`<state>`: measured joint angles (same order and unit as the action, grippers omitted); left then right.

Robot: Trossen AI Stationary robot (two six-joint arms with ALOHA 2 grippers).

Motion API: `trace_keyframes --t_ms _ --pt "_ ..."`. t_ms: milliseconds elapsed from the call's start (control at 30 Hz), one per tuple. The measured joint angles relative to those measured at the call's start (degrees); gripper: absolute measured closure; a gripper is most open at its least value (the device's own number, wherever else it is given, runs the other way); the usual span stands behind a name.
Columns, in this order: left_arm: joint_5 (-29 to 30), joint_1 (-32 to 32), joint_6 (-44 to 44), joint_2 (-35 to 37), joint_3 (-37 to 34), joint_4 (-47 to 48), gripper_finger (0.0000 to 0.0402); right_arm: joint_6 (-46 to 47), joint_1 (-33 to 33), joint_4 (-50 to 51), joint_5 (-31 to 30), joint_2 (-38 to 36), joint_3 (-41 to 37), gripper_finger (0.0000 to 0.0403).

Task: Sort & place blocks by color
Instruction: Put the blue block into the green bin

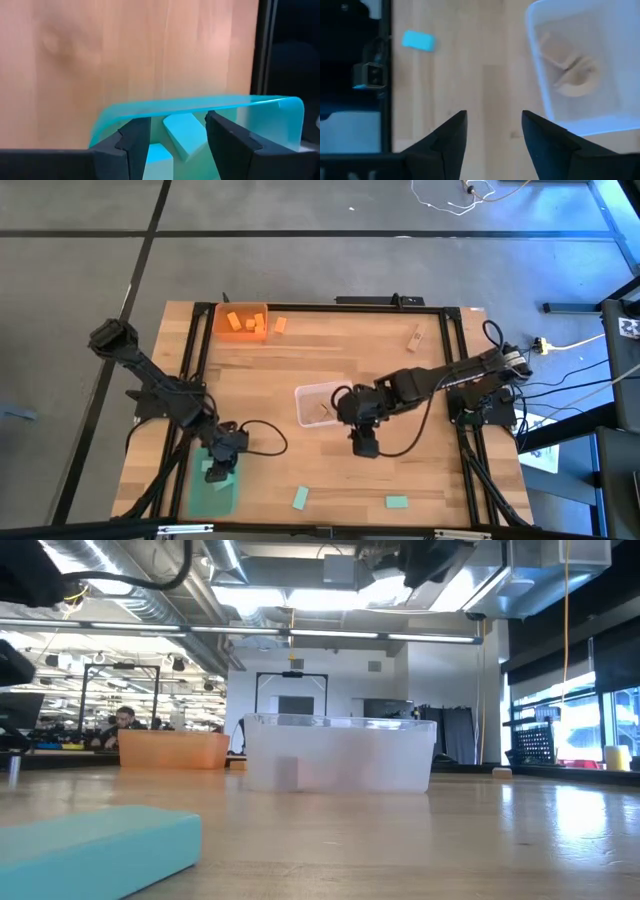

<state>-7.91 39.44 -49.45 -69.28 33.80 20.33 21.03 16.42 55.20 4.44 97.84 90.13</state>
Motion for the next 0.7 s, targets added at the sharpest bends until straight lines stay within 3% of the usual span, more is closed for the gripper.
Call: trace_keyframes --t_ms 400,700 --pt "1.33 -5.12 9.58 0.0 0.0 -6.64 0.0224 6.54 6.97 1.56 -1.45 0.0 0.0 0.0214" --pt "1.27 -9.34 16.88 0.0 0.02 -13.59 0.0223 21.53 10.22 2.6 -2.81 0.0 -4.5 0.0214"
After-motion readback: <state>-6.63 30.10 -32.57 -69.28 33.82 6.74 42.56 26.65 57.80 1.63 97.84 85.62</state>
